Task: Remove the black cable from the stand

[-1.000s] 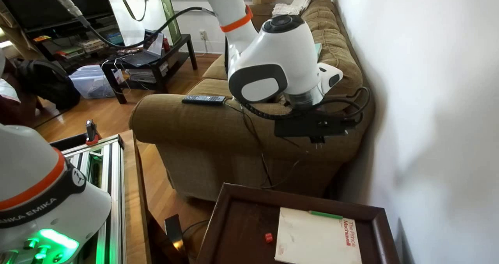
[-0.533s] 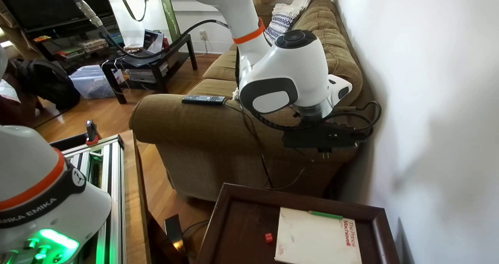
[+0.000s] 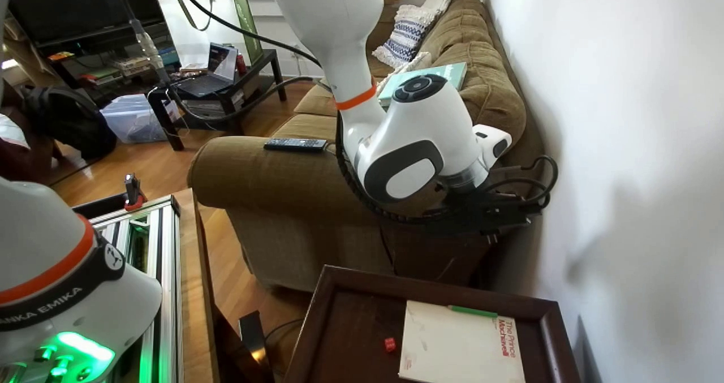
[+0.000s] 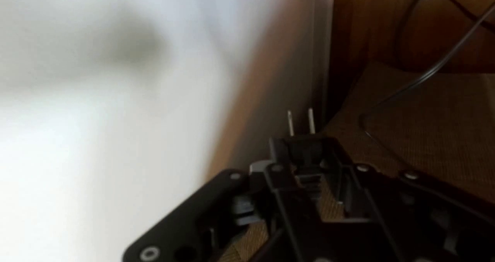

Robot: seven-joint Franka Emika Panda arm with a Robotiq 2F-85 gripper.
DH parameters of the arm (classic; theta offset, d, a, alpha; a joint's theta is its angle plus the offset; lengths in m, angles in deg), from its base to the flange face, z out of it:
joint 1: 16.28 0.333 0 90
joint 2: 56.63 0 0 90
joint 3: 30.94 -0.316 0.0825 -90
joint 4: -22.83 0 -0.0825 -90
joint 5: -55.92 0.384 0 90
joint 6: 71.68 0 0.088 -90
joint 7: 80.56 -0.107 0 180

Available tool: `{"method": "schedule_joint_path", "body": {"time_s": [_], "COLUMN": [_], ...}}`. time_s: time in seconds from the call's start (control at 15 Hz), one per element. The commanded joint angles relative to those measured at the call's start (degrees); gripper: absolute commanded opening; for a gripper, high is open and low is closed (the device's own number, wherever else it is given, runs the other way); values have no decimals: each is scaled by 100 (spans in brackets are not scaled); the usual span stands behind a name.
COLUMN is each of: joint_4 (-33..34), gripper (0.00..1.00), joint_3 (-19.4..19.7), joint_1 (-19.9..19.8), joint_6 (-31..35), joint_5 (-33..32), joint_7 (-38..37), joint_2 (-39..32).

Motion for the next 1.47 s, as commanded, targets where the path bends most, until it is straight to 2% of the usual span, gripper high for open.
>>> {"method": "schedule_joint_path", "body": {"time_s": [0.0,0.13,0.2,0.27,0.53,0.67,0.8,0.93,1.0,1.07,1.13,1.33,1.4], "joint_4": [476,606,655,686,780,742,685,563,485,391,376,460,448], "gripper": [7,7,53,54,83,99,100,100,100,100,100,100,100], "joint_3": [718,849,896,886,1034,1133,1267,1345,1205,1228,1089,1198,467], "joint_1": [565,673,719,718,865,970,1117,1243,1129,1278,1187,1409,717], "joint_6": [52,-51,-109,-170,-422,-905,-1575,-2555,-3003,-3493,-3999,-5535,-5943], "joint_5": [-329,-428,-478,-553,-744,-835,-1004,-1292,-1477,-998,-922,-734,-1129], "joint_7": [-622,-863,-982,-1089,-1501,-1757,-2057,-2430,-2550,-2191,-2180,-2536,-2976], "joint_2": [-658,-808,-854,-867,-859,-688,-438,-23,210,436,687,1267,1665]}}
